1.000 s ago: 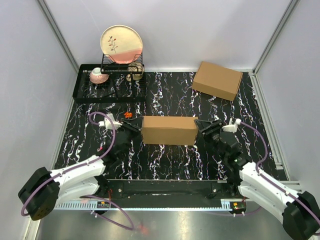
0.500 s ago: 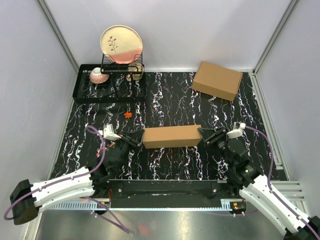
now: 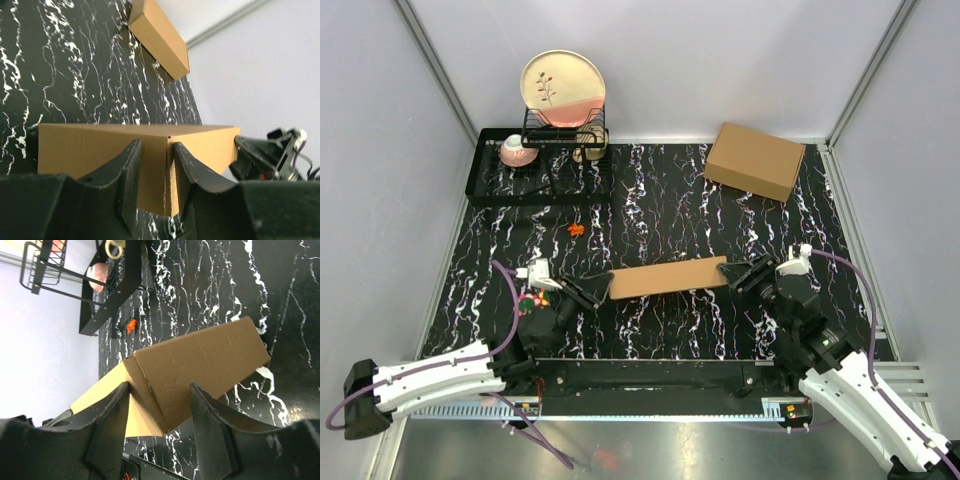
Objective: Fold the paper box
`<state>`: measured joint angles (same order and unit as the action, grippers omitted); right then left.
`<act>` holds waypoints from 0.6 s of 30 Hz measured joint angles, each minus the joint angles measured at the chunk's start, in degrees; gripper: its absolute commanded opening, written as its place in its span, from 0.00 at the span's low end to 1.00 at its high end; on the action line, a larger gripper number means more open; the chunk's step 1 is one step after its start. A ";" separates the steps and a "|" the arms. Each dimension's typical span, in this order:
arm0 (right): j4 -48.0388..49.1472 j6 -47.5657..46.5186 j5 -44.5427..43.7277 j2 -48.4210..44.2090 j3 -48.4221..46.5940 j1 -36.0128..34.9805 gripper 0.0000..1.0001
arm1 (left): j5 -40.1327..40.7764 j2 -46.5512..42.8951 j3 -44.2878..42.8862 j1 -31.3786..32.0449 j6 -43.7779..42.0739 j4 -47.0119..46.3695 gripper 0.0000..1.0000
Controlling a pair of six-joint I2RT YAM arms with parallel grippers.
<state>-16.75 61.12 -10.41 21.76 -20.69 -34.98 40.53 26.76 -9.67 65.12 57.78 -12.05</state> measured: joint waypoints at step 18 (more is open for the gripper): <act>-23.28 -8.55 -6.99 0.96 -14.86 -0.02 0.62 | 13.40 -0.42 -4.66 13.77 -22.75 12.41 0.83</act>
<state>-40.03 52.58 -17.41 22.72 -35.55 -35.00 53.93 26.35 -14.33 78.89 35.03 0.36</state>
